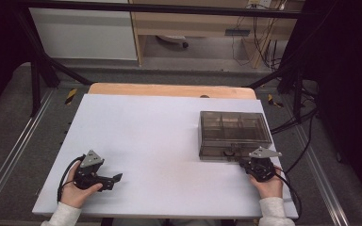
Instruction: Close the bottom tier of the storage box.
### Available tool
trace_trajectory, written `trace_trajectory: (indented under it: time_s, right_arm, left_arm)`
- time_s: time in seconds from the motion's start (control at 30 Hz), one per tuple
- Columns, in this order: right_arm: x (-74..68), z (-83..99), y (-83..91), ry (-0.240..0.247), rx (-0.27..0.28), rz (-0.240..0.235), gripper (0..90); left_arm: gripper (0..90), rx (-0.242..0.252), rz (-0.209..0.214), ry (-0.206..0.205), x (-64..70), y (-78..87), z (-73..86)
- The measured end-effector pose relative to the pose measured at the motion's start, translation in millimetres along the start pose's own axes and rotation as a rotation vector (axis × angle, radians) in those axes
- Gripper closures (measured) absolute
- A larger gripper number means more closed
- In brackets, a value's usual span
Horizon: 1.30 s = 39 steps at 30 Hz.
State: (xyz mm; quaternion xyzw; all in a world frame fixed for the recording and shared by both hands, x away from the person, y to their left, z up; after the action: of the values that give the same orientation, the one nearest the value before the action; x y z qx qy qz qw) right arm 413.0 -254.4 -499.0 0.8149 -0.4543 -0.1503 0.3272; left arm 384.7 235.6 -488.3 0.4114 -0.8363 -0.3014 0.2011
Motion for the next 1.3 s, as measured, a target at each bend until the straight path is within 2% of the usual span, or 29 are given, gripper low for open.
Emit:
trace_trajectory:
  time_s: [1.3]
  right_arm:
    - [6.6, -8.8, -9.2, 0.012, 0.022, 0.009, 90.0]
  left_arm:
    - [5.5, -0.003, 0.0, -0.003, -0.2, -0.2, 0.4]
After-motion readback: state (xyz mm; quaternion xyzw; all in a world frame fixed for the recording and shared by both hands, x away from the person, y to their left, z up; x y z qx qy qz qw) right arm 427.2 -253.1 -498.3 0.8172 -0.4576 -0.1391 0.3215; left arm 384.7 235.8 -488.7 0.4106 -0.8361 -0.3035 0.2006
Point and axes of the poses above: each handheld gripper's, and its own axes: y roughly backward along the jaws, z roughly out of its underside, x roughly to its right, the point moved 7 cm from there along -y, roughly forward along the jaws, and after that the axes turned 3 degrees about y, right-handed, at the moved point
